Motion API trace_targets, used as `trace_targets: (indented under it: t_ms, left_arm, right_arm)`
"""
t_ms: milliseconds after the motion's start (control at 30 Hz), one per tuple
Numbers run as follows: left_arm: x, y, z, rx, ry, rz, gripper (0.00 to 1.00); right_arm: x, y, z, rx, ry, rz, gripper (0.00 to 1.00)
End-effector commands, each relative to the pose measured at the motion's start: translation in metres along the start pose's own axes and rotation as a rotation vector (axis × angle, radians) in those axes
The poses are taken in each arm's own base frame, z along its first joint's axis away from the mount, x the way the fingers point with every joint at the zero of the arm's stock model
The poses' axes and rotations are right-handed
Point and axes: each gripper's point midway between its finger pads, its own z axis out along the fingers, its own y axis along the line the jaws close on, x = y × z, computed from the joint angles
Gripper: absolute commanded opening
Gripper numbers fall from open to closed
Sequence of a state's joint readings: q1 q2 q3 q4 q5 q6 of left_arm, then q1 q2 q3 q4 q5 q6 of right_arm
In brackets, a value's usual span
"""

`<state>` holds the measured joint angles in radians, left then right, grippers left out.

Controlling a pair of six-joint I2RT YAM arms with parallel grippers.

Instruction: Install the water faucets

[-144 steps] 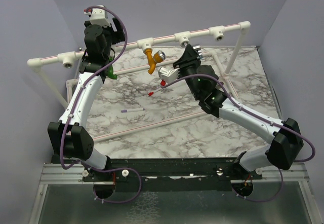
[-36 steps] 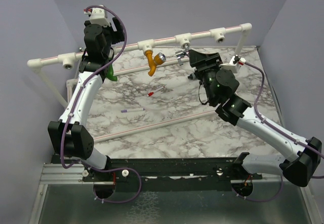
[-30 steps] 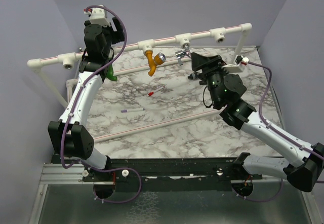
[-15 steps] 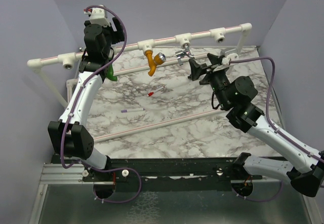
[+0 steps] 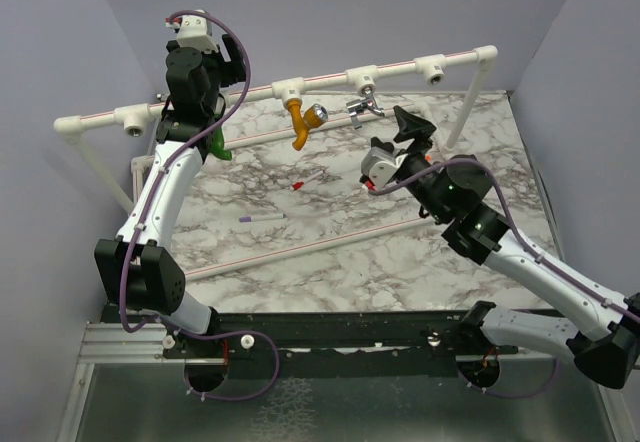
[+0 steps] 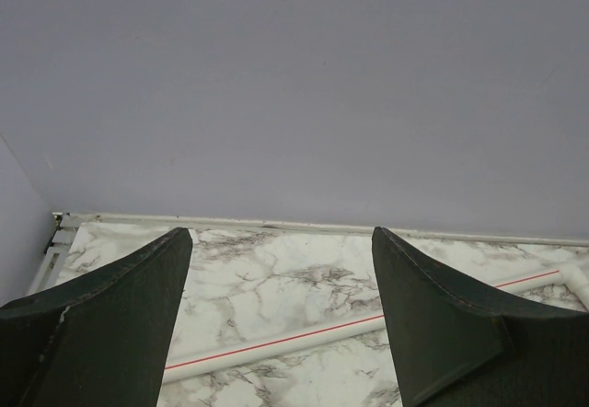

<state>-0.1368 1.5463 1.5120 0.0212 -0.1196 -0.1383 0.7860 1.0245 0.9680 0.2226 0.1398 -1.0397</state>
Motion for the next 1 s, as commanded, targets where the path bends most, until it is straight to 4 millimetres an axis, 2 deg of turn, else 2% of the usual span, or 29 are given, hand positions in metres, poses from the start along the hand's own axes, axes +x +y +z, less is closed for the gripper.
trace_targets:
  t_ms: [0, 400, 500, 733, 967]
  left_arm:
    - [0.156, 0.028, -0.01, -0.066, 0.457, 0.059, 0.8]
    - [0.159, 0.029, -0.01, -0.066, 0.465, 0.06, 0.8]
    - [0.158, 0.027, -0.01, -0.058, 0.464, 0.054, 0.8]
    - [0.158, 0.026, -0.01, -0.056, 0.464, 0.051, 0.8]
    - [0.158, 0.026, -0.01, -0.056, 0.463, 0.05, 0.8]
  right_arm:
    - [-0.001, 0.002, 0.015, -0.062, 0.001, -0.343, 0.8]
    - [0.008, -0.012, 0.051, 0.006, 0.103, -0.763, 0.8]
    - [0.007, -0.013, 0.063, 0.036, 0.116, -0.828, 0.77]
    - [0.012, -0.01, 0.075, 0.054, 0.144, -0.854, 0.67]
    - [0.018, -0.011, 0.078, 0.068, 0.187, -0.829, 0.52]
